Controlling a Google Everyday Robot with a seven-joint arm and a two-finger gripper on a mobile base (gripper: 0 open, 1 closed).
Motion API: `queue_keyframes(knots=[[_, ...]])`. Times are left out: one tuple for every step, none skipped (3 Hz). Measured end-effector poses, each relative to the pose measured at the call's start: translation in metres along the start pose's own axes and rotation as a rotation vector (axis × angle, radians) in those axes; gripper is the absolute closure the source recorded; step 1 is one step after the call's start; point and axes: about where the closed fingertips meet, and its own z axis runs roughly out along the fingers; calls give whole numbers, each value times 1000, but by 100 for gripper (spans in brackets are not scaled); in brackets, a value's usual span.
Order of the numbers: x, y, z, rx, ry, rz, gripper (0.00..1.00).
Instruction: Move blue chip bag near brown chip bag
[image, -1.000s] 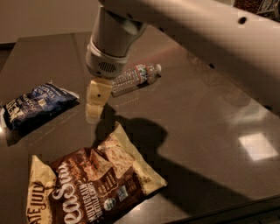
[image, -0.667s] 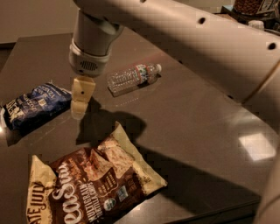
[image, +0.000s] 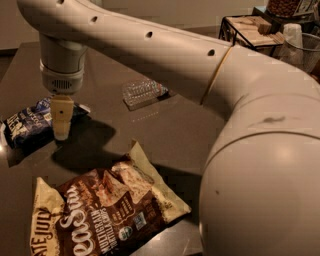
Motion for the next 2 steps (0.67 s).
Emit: queue_keyframes(knots=[[-21, 0, 21, -22, 42, -44, 18], [-33, 0, 25, -36, 61, -63, 41]])
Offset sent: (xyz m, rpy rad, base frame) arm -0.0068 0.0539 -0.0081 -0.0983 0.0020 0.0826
